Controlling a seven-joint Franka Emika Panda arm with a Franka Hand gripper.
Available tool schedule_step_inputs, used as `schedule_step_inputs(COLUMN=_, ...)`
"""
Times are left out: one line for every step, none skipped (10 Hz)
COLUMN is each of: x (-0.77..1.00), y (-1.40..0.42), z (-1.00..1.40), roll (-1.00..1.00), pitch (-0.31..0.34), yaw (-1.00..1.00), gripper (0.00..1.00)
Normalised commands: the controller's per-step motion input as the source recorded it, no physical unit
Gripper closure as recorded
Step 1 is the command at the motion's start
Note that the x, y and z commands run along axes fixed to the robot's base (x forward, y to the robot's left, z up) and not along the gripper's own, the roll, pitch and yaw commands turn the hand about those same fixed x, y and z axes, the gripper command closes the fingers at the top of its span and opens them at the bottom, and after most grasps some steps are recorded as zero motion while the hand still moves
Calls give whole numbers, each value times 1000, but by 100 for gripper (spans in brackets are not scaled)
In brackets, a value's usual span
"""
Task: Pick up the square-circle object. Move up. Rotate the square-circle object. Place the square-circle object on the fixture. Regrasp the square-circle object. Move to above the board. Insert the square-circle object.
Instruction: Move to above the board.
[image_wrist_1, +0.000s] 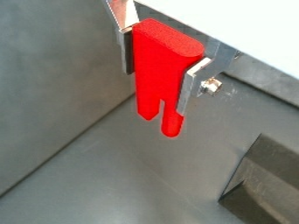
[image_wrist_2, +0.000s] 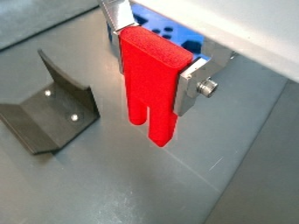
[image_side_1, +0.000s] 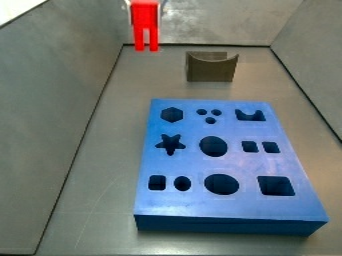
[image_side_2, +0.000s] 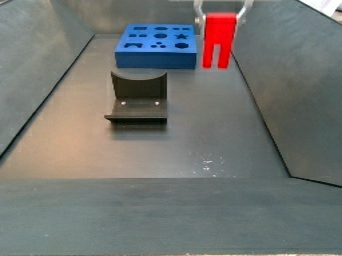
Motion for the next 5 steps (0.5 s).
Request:
schedule_step_inputs(x=-26, y=-168, z=1000, roll=1, pitch=57, yaw=37, gripper=100)
schedule_step_inputs(x=-21, y=-158, z=1000, roll=-22, pitch=68, yaw=36, gripper=100)
schedule_step_inputs(x=-18, y=-150, z=1000, roll=-43, pitch=77, yaw=37, gripper=100)
schedule_step_inputs(x=-16, y=-142, z=1000, roll=-45, pitch=79, yaw=37, gripper=100)
schedule_step_inputs(x=-12, y=-131, z=1000, roll=-46, pitch=79, yaw=36, gripper=100)
